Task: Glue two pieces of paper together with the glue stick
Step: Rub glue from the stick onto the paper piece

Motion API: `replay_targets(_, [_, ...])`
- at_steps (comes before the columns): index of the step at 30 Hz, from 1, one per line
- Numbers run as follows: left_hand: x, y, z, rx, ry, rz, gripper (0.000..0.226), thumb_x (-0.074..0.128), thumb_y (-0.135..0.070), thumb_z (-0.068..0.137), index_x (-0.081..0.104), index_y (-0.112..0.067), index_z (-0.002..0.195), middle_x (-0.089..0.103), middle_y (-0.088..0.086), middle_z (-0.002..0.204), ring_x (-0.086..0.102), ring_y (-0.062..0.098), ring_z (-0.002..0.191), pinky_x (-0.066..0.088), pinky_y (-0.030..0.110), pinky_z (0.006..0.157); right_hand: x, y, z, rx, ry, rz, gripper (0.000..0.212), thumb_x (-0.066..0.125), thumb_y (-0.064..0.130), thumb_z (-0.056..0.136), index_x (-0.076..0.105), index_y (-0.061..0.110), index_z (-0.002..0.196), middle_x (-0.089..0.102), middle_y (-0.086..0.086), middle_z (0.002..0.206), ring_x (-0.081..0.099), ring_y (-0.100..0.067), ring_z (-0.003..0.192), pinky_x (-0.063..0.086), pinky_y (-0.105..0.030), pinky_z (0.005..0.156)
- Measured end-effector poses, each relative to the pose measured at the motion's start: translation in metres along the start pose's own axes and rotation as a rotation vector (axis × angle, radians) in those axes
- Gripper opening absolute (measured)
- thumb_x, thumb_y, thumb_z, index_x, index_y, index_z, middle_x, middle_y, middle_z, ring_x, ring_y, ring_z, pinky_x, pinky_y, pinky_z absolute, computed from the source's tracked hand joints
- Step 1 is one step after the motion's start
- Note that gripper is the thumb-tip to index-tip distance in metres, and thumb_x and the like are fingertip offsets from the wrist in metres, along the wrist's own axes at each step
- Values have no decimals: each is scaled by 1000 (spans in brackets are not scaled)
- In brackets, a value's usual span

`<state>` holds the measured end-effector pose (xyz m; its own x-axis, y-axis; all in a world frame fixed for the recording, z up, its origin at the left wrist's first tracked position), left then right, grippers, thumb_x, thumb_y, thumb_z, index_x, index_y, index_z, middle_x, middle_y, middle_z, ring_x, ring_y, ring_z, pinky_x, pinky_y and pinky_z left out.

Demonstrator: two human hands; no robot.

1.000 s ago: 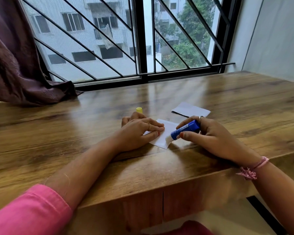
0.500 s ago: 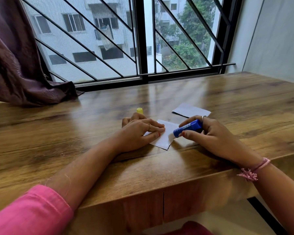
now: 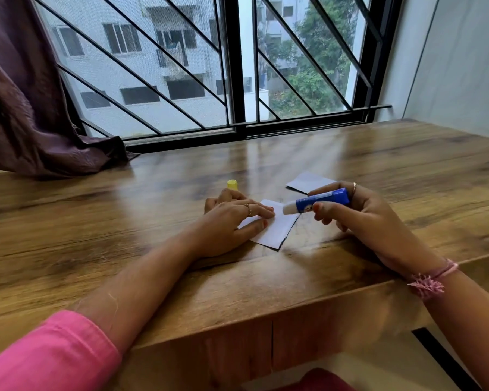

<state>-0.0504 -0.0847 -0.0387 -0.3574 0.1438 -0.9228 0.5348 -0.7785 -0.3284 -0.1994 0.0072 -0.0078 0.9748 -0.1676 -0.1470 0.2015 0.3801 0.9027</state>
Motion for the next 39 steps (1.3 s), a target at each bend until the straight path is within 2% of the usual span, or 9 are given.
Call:
replay_targets(4, [-4, -7, -2, 6, -21, -9, 30, 45, -36, 99, 55, -40, 127, 47, -27, 131, 21, 2, 119, 15, 28, 87, -13, -9, 0, 86, -119, 25, 13, 62, 9, 85, 66, 13, 97, 68, 4, 65, 56, -2, 59, 37, -15, 50])
replay_targets(10, [-20, -3, -4, 5, -168, -101, 37, 39, -46, 89, 59, -39, 119, 51, -31, 123, 28, 7, 126, 20, 35, 99, -12, -19, 2, 186, -131, 15, 10, 61, 10, 86, 60, 14, 95, 75, -5, 78, 55, -5, 60, 35, -17, 47])
replay_targets(14, [-43, 13, -9, -73, -381, -256, 25, 46, -41, 87, 63, -37, 106, 61, -20, 105, 42, 5, 113, 32, 38, 99, -12, -21, 1, 216, -124, 11, 21, 64, 16, 84, 58, 10, 103, 76, -7, 90, 54, -5, 63, 33, -23, 53])
replay_targets(20, [-53, 27, -14, -119, -481, -488, 13, 57, -19, 92, 66, -27, 95, 71, -6, 95, 64, 13, 97, 45, 27, 72, -8, -24, 5, 254, -104, 18, 44, 64, 30, 79, 52, 6, 115, 75, 0, 99, 53, -2, 63, 29, -24, 51])
replay_targets(23, [-53, 31, -14, -147, -480, -506, 11, 58, -19, 92, 68, -25, 94, 71, -2, 95, 64, 13, 94, 47, 27, 77, -6, -24, 7, 273, -90, 26, 40, 62, 34, 80, 55, 12, 112, 74, 3, 102, 52, -1, 64, 28, -23, 51])
replay_targets(29, [-53, 34, -13, -159, -474, -433, 9, 63, -27, 90, 70, -28, 96, 71, 2, 92, 56, 21, 63, 39, 12, 52, 3, -27, 18, 358, 17, 31, 32, 63, 26, 83, 60, 13, 112, 74, 1, 102, 50, -8, 75, 29, -24, 56])
replay_targets(31, [-53, 32, -14, -153, -476, -434, 10, 64, -29, 90, 69, -29, 98, 71, 0, 92, 56, 23, 66, 41, 16, 53, 3, -23, 26, 359, 28, 41, 34, 67, 25, 78, 65, 13, 110, 71, 0, 99, 51, -7, 78, 29, -25, 59])
replay_targets(35, [-52, 23, -13, -114, -452, -485, 22, 65, -27, 89, 66, -26, 111, 71, -8, 101, 63, 5, 89, 50, 29, 72, 18, -16, 47, 395, 170, 14, 41, 74, 32, 64, 72, 17, 102, 69, -5, 101, 52, -11, 90, 29, -25, 62])
replay_targets(39, [-50, 25, -13, -115, -434, -615, 33, 65, -36, 85, 64, -27, 117, 72, -10, 107, 65, 7, 102, 51, 38, 91, 38, -10, 66, 446, 347, 7, 32, 74, 34, 63, 75, 23, 93, 68, 5, 83, 55, -8, 78, 38, -18, 58])
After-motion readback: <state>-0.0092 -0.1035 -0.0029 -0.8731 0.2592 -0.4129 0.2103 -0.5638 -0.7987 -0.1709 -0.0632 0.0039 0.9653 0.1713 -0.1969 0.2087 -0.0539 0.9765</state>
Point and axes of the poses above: each hand's wrist, its own z-axis towards the middle knuckle, its own x-axis out of the palm, y = z × x, the point moved 10 cm from there along z, towards the middle knuckle
